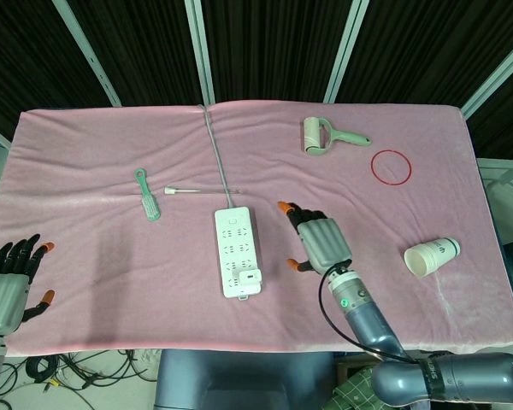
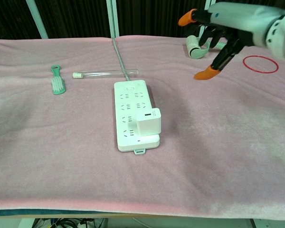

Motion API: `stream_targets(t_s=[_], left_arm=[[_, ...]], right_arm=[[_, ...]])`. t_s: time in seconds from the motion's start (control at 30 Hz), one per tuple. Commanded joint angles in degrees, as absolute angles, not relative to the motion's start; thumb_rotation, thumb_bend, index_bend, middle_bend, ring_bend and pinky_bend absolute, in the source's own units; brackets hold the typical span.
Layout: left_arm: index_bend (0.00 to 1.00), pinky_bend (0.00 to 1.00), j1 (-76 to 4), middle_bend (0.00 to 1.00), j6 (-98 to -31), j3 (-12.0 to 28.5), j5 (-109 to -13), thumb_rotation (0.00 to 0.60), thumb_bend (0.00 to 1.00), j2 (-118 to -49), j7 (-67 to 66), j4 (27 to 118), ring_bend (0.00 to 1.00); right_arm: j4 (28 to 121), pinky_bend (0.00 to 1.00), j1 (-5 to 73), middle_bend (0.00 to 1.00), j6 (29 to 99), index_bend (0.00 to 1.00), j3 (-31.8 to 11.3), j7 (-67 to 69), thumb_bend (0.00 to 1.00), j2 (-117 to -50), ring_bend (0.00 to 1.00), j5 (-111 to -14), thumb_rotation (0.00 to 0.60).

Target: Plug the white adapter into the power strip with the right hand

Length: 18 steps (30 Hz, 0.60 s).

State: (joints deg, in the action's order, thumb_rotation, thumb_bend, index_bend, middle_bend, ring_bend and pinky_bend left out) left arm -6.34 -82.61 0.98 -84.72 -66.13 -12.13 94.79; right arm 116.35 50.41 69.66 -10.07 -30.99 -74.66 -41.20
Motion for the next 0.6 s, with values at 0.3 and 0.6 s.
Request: stream_targets(t_s=[0.3,0.6], left_arm=[[0.12,0.0,-6.1,0.0,-84.5,1.2,-86.4,0.6,0.3,-66.2,-12.3,95.3,0.0],[0.12,0.0,-5.9,0.0,-87.3,1.7,-89.3,0.6,0.3,-65.9,-12.1,95.1,0.0]], right_arm=[[113.4,0.17,33.7,0.08,81.5,0.07,2.2,-25.8,0.07,-60.0,0.19,-61.9,0.6],[99.1,0.17,20.9,0.08,90.6,0.06,7.9,-14.8,0.07,-61.3,0.19,-75.1,0.6]])
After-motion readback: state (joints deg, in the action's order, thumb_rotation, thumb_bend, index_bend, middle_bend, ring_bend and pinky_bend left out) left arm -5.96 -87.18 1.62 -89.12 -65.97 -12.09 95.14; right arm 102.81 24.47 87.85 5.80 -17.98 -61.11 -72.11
